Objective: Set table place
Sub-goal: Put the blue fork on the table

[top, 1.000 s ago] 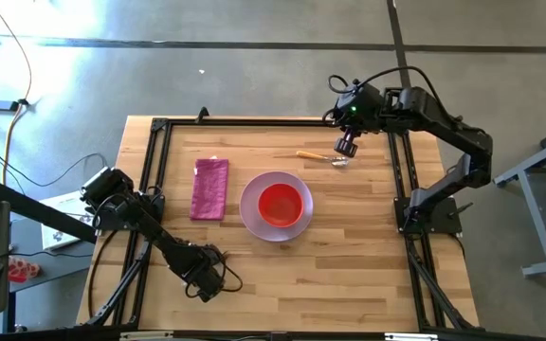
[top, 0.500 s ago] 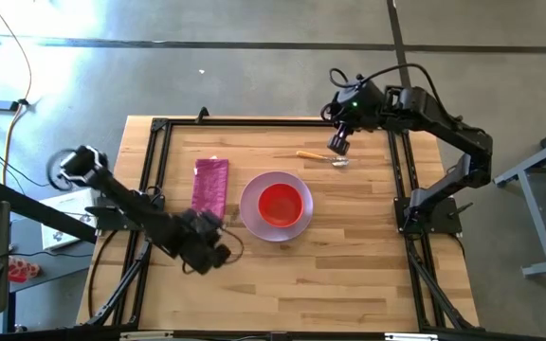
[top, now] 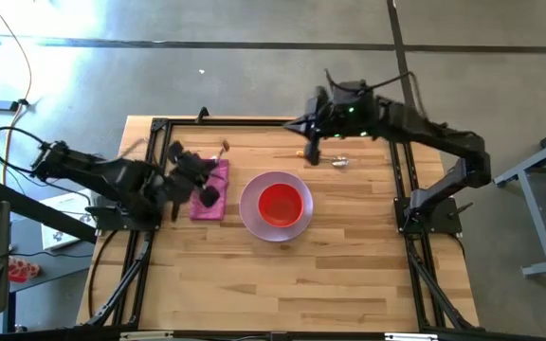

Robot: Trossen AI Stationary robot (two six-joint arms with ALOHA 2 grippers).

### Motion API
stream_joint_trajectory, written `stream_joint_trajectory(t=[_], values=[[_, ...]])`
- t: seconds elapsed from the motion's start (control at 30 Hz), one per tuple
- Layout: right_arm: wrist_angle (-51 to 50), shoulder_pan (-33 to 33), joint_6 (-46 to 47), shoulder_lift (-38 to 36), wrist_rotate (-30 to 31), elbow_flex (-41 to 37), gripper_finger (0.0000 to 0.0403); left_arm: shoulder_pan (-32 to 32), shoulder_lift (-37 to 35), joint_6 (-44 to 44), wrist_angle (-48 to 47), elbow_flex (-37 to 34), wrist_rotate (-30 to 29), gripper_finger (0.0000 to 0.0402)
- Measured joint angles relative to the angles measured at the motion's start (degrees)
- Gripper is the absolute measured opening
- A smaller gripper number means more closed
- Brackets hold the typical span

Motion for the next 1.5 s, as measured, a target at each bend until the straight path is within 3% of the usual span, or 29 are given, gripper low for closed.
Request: stream_joint_trajectory(t=[0.2, 0.3, 0.63, 1.03, 1.5], values=[[42.98, 0.28, 1.57, 2.67, -2.88, -19.21, 0.0, 6.46, -3.99, 16.41, 8.24, 0.02, 1.86, 0.0003], [52.36, 0.3, 5.06, 4.89, -2.88, -21.78, 0.0, 8.79, -4.54, 18.97, 9.64, 0.03, 4.4, 0.0005], [49.09, 2.37, -0.26, 14.09, -2.94, -15.29, 0.001, 10.99, -4.27, 20.41, 9.83, 0.02, 7.38, 0.0006], [38.7, 3.61, 0.18, 23.29, -4.03, 0.23, 0.0119, 10.95, -4.27, 20.41, 9.91, 0.02, 7.23, 0.0007], [39.69, 3.14, 1.18, 25.16, -4.63, 2.18, 0.0126, 10.93, -4.29, 20.52, 10.08, 0.02, 6.54, 0.0007]])
